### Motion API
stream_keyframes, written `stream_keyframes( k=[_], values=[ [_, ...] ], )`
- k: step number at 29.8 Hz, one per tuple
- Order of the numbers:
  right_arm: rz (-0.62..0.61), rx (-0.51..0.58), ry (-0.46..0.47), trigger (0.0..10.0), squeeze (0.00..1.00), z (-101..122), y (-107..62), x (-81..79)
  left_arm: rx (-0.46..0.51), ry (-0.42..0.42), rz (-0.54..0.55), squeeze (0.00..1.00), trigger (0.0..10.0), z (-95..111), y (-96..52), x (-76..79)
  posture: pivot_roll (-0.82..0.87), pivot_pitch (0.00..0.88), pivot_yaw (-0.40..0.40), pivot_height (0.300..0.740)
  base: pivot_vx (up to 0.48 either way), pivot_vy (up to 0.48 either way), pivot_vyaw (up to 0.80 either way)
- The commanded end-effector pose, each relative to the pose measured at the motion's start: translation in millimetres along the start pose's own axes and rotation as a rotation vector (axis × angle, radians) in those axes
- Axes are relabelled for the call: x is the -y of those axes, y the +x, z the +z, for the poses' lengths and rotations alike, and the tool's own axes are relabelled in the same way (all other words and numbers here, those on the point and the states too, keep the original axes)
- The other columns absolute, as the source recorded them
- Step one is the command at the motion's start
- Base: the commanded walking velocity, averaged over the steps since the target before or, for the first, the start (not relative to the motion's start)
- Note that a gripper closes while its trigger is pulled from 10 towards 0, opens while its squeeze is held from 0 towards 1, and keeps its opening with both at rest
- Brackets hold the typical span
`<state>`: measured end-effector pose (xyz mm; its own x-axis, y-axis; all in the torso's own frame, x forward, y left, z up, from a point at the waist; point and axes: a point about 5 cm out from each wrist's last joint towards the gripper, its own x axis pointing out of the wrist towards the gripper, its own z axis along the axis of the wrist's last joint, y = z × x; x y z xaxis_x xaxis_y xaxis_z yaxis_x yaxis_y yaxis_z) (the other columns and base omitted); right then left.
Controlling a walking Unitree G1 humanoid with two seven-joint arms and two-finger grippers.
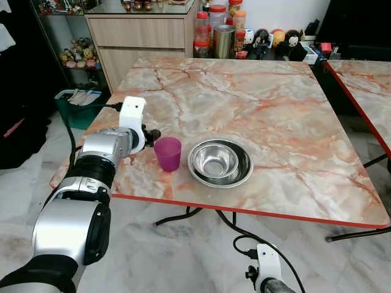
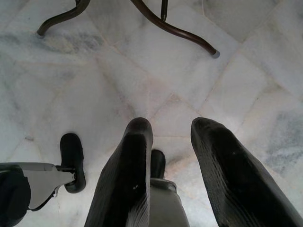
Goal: Setting the table
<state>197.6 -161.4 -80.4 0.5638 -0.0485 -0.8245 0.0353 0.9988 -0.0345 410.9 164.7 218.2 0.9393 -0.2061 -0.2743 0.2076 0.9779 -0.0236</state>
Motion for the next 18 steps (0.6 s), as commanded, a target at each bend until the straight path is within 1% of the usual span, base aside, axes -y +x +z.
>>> stream_keyframes(
  k=[1,2,3,4,5,6,7,8,9,10,11,13,14,15,16,17,18],
  values=[
    [-0.001,0.011,0.013,10.0,0.00,3,0.2,-0.4,0.188,-0.003,0.101,0.00,10.0,31,-12.0,-19.2,0.09,0.000,0.021,0.740,0.000,0.000,0.00],
    [-0.001,0.011,0.013,10.0,0.00,3,0.2,-0.4,0.235,0.006,0.144,0.00,10.0,35,-16.1,-26.3,0.09,0.000,0.021,0.740,0.000,0.000,0.00],
    [-0.002,0.011,0.014,10.0,0.00,2,0.2,-0.4,0.318,0.073,0.224,0.00,10.0,41,-24.5,-38.3,0.09,0.000,0.017,0.740,0.000,0.000,0.00],
    [-0.003,0.011,0.014,10.0,0.00,2,0.1,-0.4,0.362,0.123,0.278,0.00,10.0,43,-30.4,-46.4,0.09,0.000,0.017,0.740,0.000,0.000,0.00],
    [-0.003,0.011,0.014,10.0,0.00,2,0.1,-0.4,0.362,0.123,0.278,0.00,10.0,43,-30.4,-46.4,0.09,0.000,0.017,0.740,0.000,0.000,0.00],
    [-0.002,0.011,0.014,10.0,0.00,2,0.1,-0.6,0.394,0.124,0.328,0.00,10.0,44,-36.3,-55.5,0.09,0.000,0.016,0.740,0.000,0.000,0.00],
    [-0.002,0.011,0.013,10.0,0.00,2,0.1,-0.6,0.422,0.090,0.385,0.00,10.0,44,-43.1,-67.2,0.09,0.000,0.015,0.740,0.000,0.000,0.00],
    [-0.002,0.011,0.013,10.0,0.00,2,0.1,-0.6,0.452,0.084,0.499,0.00,10.0,42,-55.4,-86.8,0.09,0.000,0.015,0.740,0.000,0.000,0.00],
    [-0.002,0.011,0.013,10.0,0.00,2,0.1,-0.6,0.460,0.118,0.562,0.00,10.0,40,-62.2,-96.6,0.09,0.000,0.015,0.740,0.000,0.000,0.00],
    [-0.002,0.011,0.013,10.0,0.00,2,0.1,-0.6,0.459,0.160,0.633,0.00,10.0,36,-69.9,-107.7,0.09,0.000,0.017,0.740,0.000,0.000,0.00],
    [-0.001,0.011,0.013,10.0,0.00,2,0.0,-0.7,0.457,0.184,0.678,0.00,10.0,33,-74.9,-114.7,0.09,0.000,0.017,0.740,0.000,0.000,0.00],
    [-0.001,0.011,0.014,10.0,0.00,1,0.0,-0.9,0.392,0.278,0.812,0.00,10.0,15,-89.1,-138.3,0.09,0.000,0.019,0.740,0.000,0.000,0.00],
    [0.000,0.011,0.014,10.0,0.00,1,0.0,-1.0,0.336,0.321,0.867,0.00,10.0,2,-94.9,-149.3,0.09,0.000,0.019,0.740,0.000,0.000,0.00],
    [0.000,0.011,0.014,10.0,0.00,1,0.0,-1.1,0.288,0.358,0.900,0.00,10.0,-12,-99.8,-158.0,0.09,0.000,0.020,0.740,0.000,0.000,0.00],
    [0.001,0.011,0.014,10.0,0.00,1,0.0,-1.2,0.262,0.375,0.913,0.00,10.0,-20,-102.4,-162.4,0.09,0.000,0.020,0.740,0.000,0.000,0.00],
    [0.001,0.011,0.013,10.0,0.00,1,0.0,-1.5,0.187,0.441,0.933,0.00,10.0,-39,-106.2,-169.2,0.09,0.000,0.022,0.740,0.000,0.000,0.00],
    [0.001,0.011,0.013,10.0,0.00,1,0.0,-1.5,0.187,0.441,0.933,0.00,10.0,-39,-106.2,-169.2,0.09,0.000,0.022,0.740,0.000,0.000,0.00]
  ],
)
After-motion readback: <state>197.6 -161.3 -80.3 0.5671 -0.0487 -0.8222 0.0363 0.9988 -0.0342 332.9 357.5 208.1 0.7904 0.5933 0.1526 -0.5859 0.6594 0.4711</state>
